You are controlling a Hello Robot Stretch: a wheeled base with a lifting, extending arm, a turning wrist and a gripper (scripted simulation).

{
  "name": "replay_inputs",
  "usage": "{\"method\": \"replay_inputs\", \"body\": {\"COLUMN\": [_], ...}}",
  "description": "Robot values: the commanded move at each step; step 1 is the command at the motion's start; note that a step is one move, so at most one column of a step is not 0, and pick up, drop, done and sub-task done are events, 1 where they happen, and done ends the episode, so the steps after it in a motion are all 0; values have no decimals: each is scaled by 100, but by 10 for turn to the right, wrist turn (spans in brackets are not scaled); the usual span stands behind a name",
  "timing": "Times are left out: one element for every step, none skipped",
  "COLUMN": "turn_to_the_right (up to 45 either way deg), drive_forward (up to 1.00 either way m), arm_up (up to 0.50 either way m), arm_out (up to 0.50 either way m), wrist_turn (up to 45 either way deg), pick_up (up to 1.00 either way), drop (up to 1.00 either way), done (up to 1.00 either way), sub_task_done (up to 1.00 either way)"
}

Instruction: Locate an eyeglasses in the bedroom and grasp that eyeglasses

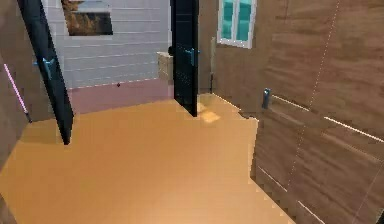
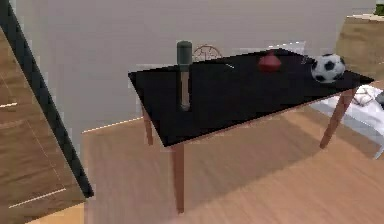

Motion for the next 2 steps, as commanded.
{"method": "replay_inputs", "body": {"turn_to_the_right": [0,-30], "drive_forward": [100,0], "arm_up": [0,0], "arm_out": [0,0], "wrist_turn": [0,0], "pick_up": [0,0], "drop": [0,0], "done": [0,0], "sub_task_done": [0,0]}}
